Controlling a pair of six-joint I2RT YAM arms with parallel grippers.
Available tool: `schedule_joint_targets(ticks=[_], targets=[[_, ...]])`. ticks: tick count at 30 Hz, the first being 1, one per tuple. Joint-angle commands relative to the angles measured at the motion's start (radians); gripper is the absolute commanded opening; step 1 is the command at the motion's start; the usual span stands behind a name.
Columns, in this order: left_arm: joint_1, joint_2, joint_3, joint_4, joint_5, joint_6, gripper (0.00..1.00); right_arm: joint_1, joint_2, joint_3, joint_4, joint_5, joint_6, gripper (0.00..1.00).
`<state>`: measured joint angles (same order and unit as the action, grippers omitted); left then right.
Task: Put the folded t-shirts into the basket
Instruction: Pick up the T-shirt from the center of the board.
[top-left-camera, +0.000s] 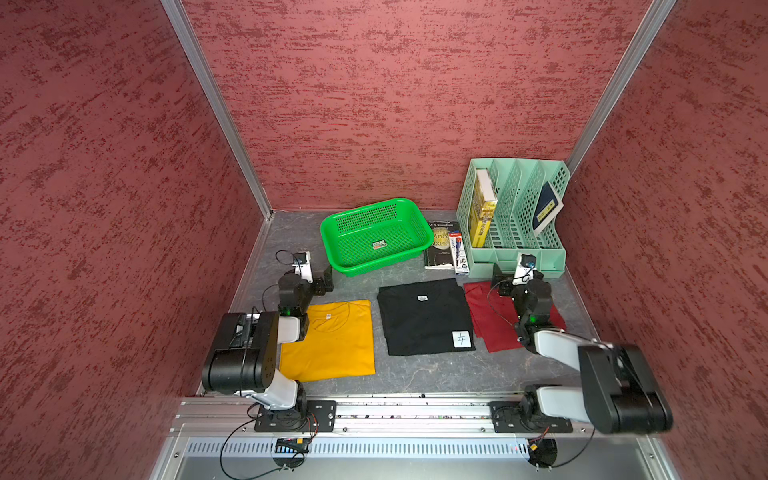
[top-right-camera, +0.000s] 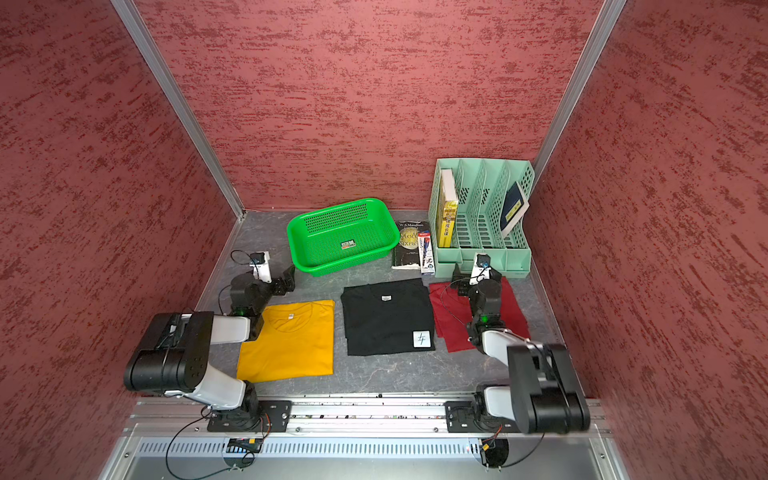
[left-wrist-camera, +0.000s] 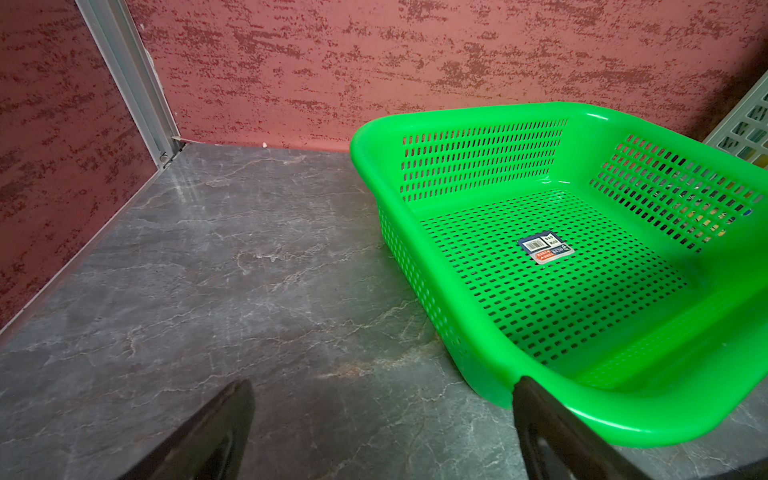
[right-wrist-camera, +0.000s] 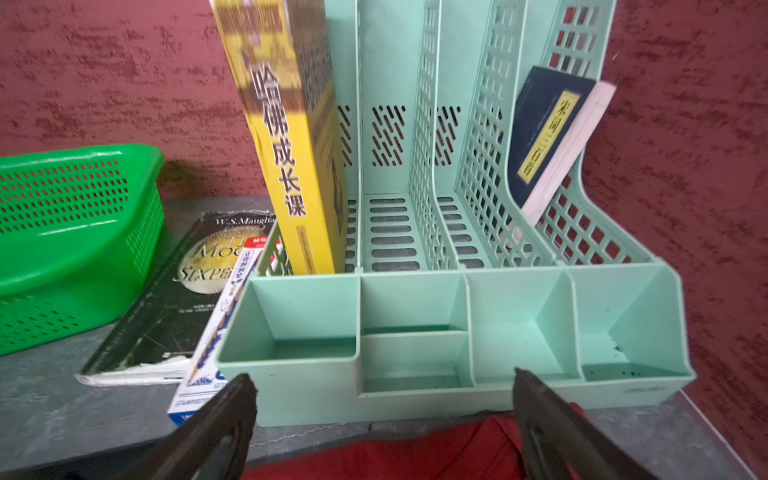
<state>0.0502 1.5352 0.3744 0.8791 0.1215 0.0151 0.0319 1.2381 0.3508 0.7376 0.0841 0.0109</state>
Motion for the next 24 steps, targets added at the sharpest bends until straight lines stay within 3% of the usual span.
schedule_joint_targets(ticks=[1,5,6,10,11,15,17,24], targets=[[-0.006,-0.004,0.008,0.004,-0.009,0.005,1.00,0.005,-0.131,0.168,-0.421,-0.011,0.130,0.98],[-0.006,-0.003,0.008,0.005,-0.011,0.004,1.00,0.006,-0.109,0.462,-0.940,-0.011,0.476,0.98],[-0.004,-0.003,0.007,0.005,-0.010,0.004,1.00,0.005,-0.086,0.516,-1.025,-0.073,0.538,0.98],[-0.005,-0.003,0.007,0.005,-0.010,0.005,1.00,0.031,-0.001,0.573,-0.980,-0.529,0.529,0.98],[-0.005,-0.004,0.007,0.005,-0.010,0.004,1.00,0.068,0.010,0.588,-0.993,-0.564,0.519,0.99],[-0.005,-0.004,0.006,0.006,-0.011,0.004,1.00,0.290,0.054,0.695,-1.180,-0.454,0.407,0.99],[-0.005,-0.005,-0.001,0.024,0.006,0.011,1.00,0.405,0.094,0.732,-1.230,-0.483,0.363,0.99],[0.008,-0.059,-0.086,0.132,0.093,0.026,1.00,0.754,0.206,0.738,-1.163,-0.492,0.340,0.98]])
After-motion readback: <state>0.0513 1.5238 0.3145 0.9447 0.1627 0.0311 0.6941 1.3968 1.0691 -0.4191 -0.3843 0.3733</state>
